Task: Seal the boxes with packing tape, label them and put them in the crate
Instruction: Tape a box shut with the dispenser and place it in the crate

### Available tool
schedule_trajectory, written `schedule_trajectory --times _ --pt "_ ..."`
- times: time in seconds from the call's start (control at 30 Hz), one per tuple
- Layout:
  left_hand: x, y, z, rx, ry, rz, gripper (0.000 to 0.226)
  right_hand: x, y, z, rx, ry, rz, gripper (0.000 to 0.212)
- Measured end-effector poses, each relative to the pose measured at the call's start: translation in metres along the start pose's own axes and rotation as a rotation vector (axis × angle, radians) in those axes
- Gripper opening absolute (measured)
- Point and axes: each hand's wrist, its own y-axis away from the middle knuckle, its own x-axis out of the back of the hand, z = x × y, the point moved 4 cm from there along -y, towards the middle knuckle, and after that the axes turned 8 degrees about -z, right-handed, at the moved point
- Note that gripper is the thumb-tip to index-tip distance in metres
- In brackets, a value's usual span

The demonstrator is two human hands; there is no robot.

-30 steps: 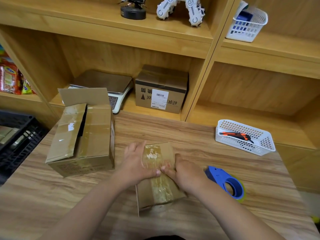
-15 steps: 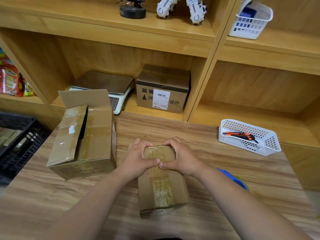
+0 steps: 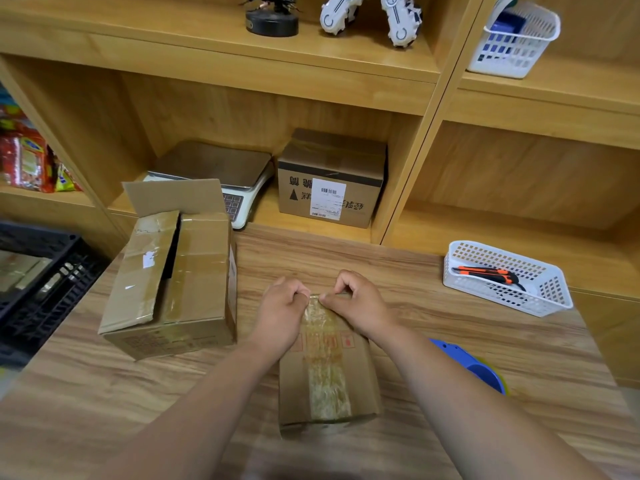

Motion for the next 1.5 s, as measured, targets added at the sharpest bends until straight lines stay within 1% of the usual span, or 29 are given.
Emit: schedule_trajectory --times 0.17,0.27,0.33,0.43,0.53,0.67,0.73,0.83,0.87,0.9,0.97,1.03,1.07,1.13,1.2,1.33,1.43,1.5 --pt "0.0 -0.003 -0.002 0.007 -0.024 0.012 0.025 -0.002 -0.003 -0.004 -0.089 0.027 0.053 0.041" --pt "-0.001 -0.003 -0.002 0.015 -0.023 0.023 0.024 -0.003 -0.008 -0.005 -0.156 0.043 0.033 0.044" --pt "-0.001 -0.003 0.0 0.01 0.005 0.021 0.02 -0.003 -0.012 -0.004 -0.183 0.013 0.025 0.044" --pt "0.0 -0.002 0.002 0.018 0.039 0.02 0.019 -0.004 -0.013 -0.005 -0.159 -0.095 -0.01 0.047" --pt "-0.001 -0.004 0.0 0.05 0.044 0.006 0.017 -0.001 -0.01 -0.006 -0.128 -0.147 -0.084 0.042" --pt "-0.002 -0.006 0.0 0.078 0.077 0.006 0.019 0.002 -0.008 -0.005 -0.153 -0.151 -0.172 0.034" --pt "-0.001 -0.005 -0.001 0.088 0.096 -0.001 0.021 0.003 -0.005 -0.007 -0.106 -0.101 -0.175 0.029" --pt "-0.001 -0.004 0.0 0.087 0.107 -0.004 0.022 0.005 0.003 -0.005 -0.03 0.027 -0.173 0.014" --pt "-0.001 -0.004 0.001 0.086 0.108 -0.004 0.022 0.006 0.007 -0.002 -0.029 0.066 -0.185 0.014" --pt "-0.001 -0.004 0.001 0.085 0.11 -0.003 0.022 0.007 0.011 0.001 -0.032 0.115 -0.207 0.022" --pt "-0.001 -0.003 0.0 0.082 0.115 0.001 0.021 0.01 0.023 0.002 -0.025 0.231 -0.264 0.049" --pt "0.0 -0.003 -0.001 0.075 0.115 0.004 0.019 0.01 0.035 0.002 -0.008 0.295 -0.321 0.076" --pt "-0.001 -0.002 0.0 0.071 0.114 0.003 0.019 0.01 0.041 0.002 -0.012 0.308 -0.348 0.087" --pt "-0.001 -0.003 -0.001 0.072 0.101 0.002 0.018 0.008 0.052 0.004 -0.034 0.33 -0.398 0.101" --pt "-0.001 -0.003 -0.001 0.071 0.084 0.005 0.018 0.005 0.063 0.004 -0.052 0.369 -0.409 0.107" --pt "-0.002 -0.002 -0.001 0.072 0.087 0.007 0.018 -0.001 0.082 -0.001 -0.042 0.367 -0.413 0.11" --pt "-0.001 -0.001 0.0 0.07 0.1 0.003 0.016 -0.011 0.093 -0.007 -0.062 0.441 -0.441 0.124" --pt "-0.001 0.0 0.001 0.059 0.091 -0.001 0.019 -0.016 0.095 -0.013 -0.053 0.467 -0.373 0.124"
